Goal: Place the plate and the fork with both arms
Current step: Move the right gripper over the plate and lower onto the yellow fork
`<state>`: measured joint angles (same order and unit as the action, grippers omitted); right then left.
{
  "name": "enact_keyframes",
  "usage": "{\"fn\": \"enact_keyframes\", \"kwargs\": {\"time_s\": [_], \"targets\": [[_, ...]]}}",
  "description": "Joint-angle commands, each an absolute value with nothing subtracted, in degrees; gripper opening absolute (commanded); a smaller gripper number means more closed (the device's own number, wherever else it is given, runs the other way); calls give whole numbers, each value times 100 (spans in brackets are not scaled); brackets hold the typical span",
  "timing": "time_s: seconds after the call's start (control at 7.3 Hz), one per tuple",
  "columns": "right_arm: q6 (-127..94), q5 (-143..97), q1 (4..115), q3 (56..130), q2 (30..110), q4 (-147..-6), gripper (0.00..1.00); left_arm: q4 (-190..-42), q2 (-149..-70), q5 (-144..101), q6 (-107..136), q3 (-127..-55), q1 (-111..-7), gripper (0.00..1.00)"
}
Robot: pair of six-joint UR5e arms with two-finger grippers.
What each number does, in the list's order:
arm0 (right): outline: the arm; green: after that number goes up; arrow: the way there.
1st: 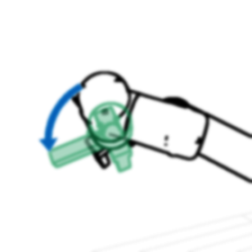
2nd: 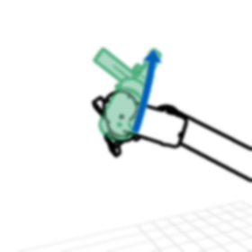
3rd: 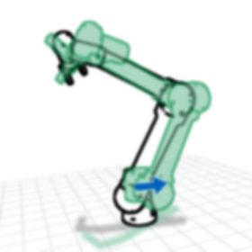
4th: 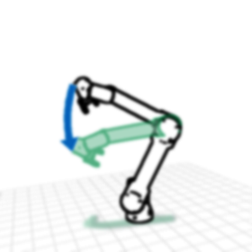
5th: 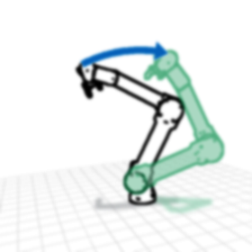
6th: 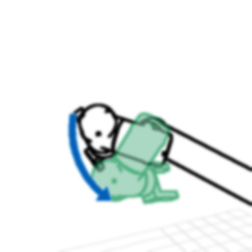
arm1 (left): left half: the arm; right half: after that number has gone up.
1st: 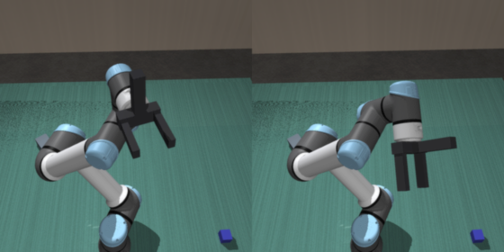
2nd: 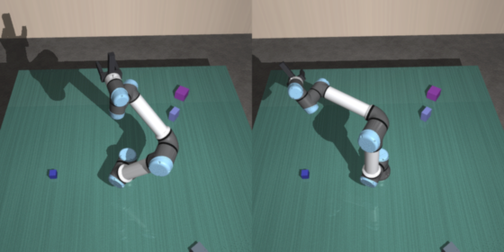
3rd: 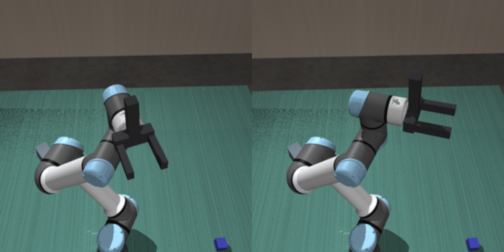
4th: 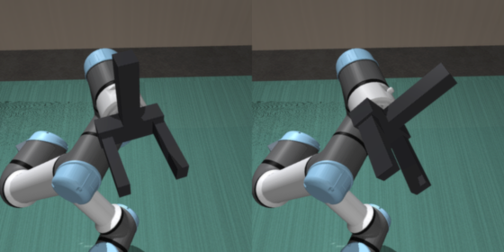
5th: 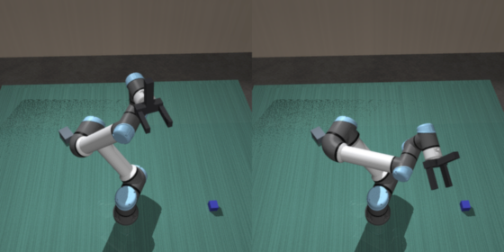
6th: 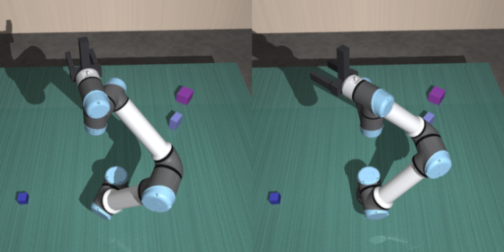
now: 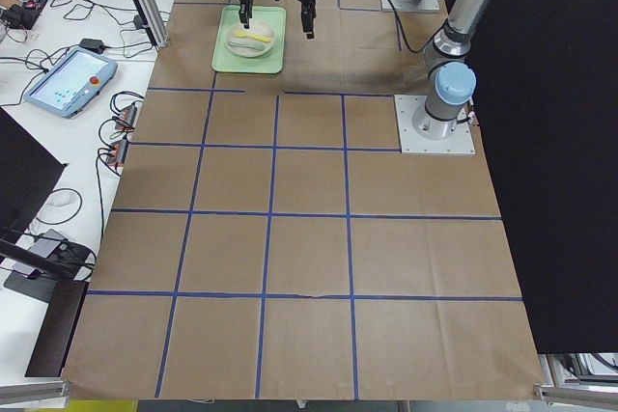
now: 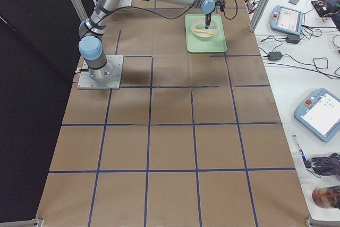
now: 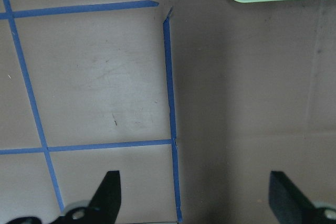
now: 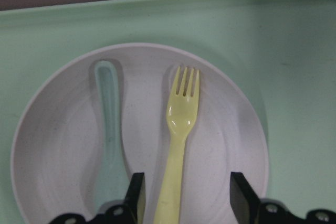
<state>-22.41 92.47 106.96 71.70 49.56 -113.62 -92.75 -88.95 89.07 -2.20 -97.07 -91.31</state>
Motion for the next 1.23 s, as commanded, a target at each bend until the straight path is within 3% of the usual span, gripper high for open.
{"fn": "enact_keyframes", "kwargs": {"time_s": [0.0,0.14,0.41,1.1], "targets": [[-2372,9211,10696,7163,4852,-11364,53,-9272,-8877,8930,-220,-9712,-9132,100],[-2382,9211,10722,7163,4825,-11364,53,-9272,-8877,8930,-228,-9703,-9132,100],[-2382,9220,10731,7189,4816,-11356,44,-9264,-8894,8903,-220,-9703,-9132,100],[-2391,9211,10740,7181,4641,-11355,45,-9264,-8912,8903,-229,-9712,-9132,100]]}}
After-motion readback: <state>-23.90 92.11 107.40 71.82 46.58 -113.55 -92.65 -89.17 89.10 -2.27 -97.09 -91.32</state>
